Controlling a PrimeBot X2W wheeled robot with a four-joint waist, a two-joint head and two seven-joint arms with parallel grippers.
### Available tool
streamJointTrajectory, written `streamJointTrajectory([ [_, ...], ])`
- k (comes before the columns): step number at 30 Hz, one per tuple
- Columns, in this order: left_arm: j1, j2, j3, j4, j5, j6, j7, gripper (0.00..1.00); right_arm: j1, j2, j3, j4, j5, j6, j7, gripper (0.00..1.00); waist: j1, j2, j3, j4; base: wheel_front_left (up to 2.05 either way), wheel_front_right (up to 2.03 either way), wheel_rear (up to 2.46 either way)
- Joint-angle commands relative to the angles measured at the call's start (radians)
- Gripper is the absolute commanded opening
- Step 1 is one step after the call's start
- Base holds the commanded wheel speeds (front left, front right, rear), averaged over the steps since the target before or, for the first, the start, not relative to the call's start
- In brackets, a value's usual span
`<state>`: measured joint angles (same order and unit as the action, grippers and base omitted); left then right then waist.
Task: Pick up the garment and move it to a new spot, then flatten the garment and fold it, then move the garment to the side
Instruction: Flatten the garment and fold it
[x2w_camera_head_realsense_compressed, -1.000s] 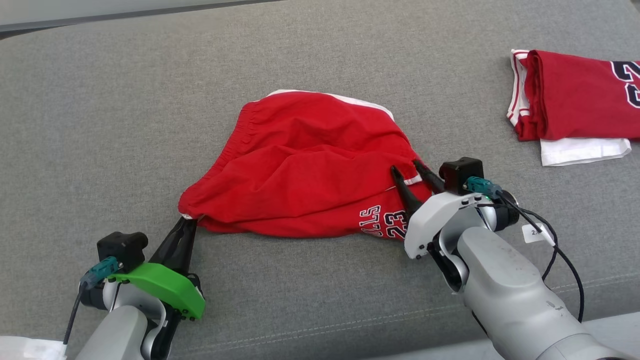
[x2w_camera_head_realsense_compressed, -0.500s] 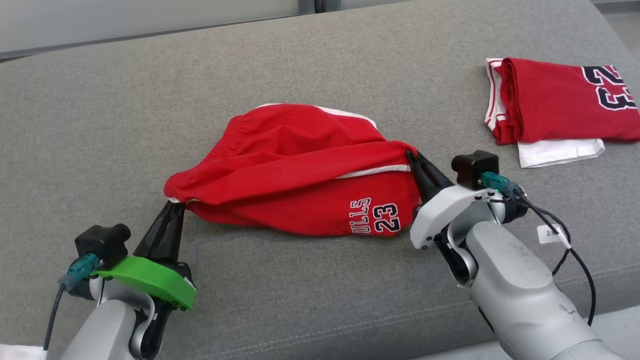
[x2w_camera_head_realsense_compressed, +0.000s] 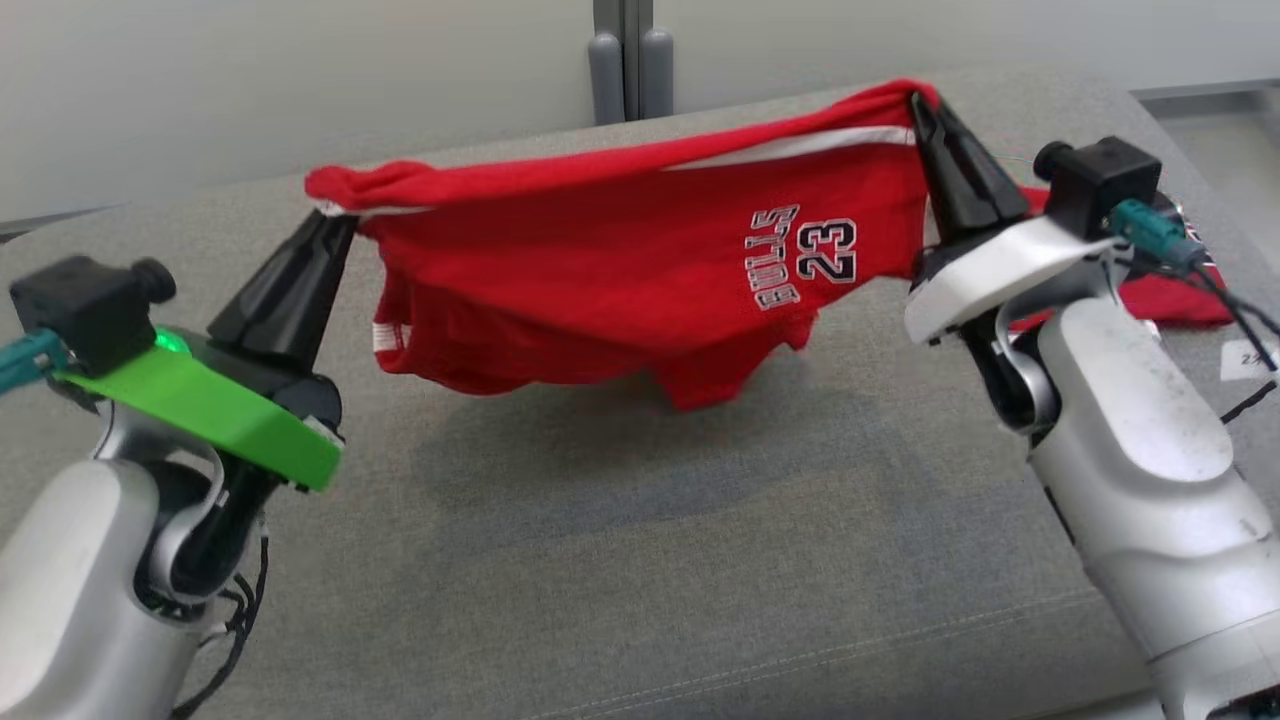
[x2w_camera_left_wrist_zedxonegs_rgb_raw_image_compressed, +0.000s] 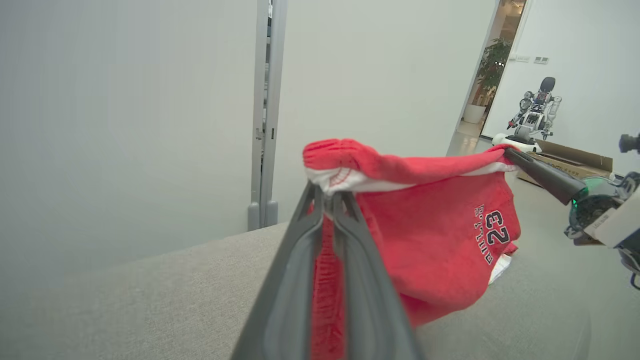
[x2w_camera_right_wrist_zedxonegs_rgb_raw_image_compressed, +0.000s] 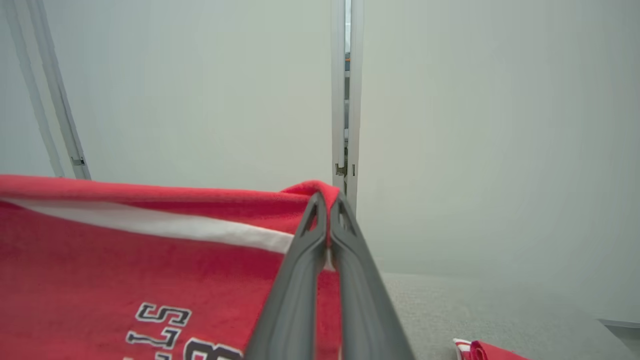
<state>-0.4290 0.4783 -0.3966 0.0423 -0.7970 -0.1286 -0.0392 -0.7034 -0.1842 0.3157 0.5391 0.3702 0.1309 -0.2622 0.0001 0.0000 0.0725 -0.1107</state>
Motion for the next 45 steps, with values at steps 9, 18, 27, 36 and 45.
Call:
streamJointTrajectory([
  [9,-0.228,0.044,0.043,-0.164,-0.182,0.025,0.262,0.0,-0.197,-0.1,0.002,-0.124,0.014,-0.001,0.082,0.0,-0.0001,0.0,-0.103,-0.014,0.0,0.0,0.0],
  [18,-0.378,0.044,0.017,-0.029,-0.251,0.038,0.419,0.0,-0.337,-0.117,0.06,-0.053,-0.001,-0.001,0.203,0.0,-0.0001,0.0,-0.086,-0.019,0.0,0.0,0.0],
  [27,-0.572,0.015,-0.082,0.219,-0.125,-0.002,0.308,0.0,-0.521,0.001,0.053,0.223,-0.068,-0.001,0.176,0.0,-0.0001,0.0,0.069,-0.025,0.0,0.0,0.0],
  [36,-0.911,0.091,-0.232,0.422,0.006,-0.002,-0.106,0.0,-0.849,0.128,-0.159,0.403,-0.311,-0.001,0.002,0.0,-0.0001,0.0,0.355,-0.066,0.0,0.0,0.0],
  [45,-1.031,0.158,-0.411,0.45,-0.072,-0.002,-0.226,0.0,-0.839,0.133,-0.262,0.211,-0.405,-0.001,-0.004,0.0,-0.0001,0.0,0.561,-0.056,0.0,0.0,0.0],
])
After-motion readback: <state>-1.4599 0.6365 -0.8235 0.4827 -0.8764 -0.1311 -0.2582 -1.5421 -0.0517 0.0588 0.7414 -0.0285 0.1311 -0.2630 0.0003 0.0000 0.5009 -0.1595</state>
